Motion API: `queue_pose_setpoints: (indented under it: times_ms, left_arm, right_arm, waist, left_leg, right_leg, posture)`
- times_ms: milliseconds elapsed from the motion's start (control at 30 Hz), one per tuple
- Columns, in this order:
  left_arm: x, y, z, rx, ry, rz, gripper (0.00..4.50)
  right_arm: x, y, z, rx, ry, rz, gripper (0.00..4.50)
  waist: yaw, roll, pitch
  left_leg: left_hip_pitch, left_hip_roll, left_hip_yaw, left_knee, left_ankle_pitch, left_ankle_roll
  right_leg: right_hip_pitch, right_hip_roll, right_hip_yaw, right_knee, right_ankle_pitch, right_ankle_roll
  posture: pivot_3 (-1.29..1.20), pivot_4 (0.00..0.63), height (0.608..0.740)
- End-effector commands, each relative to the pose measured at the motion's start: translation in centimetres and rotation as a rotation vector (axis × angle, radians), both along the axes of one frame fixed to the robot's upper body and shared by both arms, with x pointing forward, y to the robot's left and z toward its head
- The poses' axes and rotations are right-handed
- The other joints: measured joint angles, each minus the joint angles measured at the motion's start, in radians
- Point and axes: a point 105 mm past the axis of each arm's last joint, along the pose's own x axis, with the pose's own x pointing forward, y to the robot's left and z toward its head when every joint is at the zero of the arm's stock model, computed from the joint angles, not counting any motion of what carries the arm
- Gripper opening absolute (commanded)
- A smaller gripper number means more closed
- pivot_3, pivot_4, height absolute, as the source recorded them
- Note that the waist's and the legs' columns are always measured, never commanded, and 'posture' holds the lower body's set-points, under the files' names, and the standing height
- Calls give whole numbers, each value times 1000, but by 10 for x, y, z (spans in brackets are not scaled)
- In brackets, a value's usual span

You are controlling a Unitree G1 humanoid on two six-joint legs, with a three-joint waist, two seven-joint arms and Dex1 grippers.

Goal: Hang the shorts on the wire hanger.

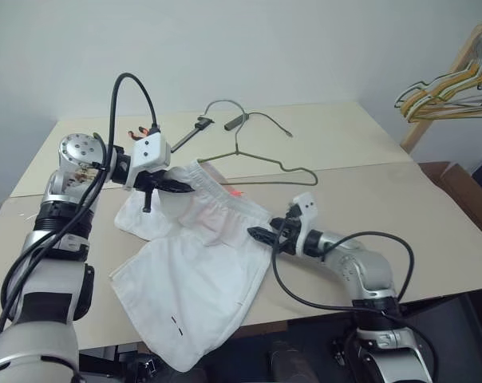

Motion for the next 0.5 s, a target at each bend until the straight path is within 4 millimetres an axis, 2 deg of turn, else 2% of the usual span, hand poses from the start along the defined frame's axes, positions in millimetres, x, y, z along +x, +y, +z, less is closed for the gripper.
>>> queue_pose_setpoints:
  times_ms: [33,367,500]
  left_arm:
    - [0,0,16,-34,-57,1,0]
    - [-8,9,6,-29,-26,13,0]
    - [-17,17,1,-24,0,13,0]
  right_arm:
    - [-2,9,12,47,-22,57,3651]
    - [-4,-2,22,94,-41,34,178]
    - [1,-25,23,47,-64,-24,81]
  waist:
    - [-1,0,0]
    - [-12,0,0]
    - [-12,0,0]
  left_leg:
    - [0,0,0,0,0,0]
    - [1,0,-1,0,0,0]
    - [0,0,-1,-1,0,0]
  right_leg:
    - [0,0,0,0,0,0]
    - [0,1,0,0,0,0]
    - [0,0,0,0,0,0]
  posture:
    - [-88,39,740]
    - [-94,53,740]
    - [-94,59,740]
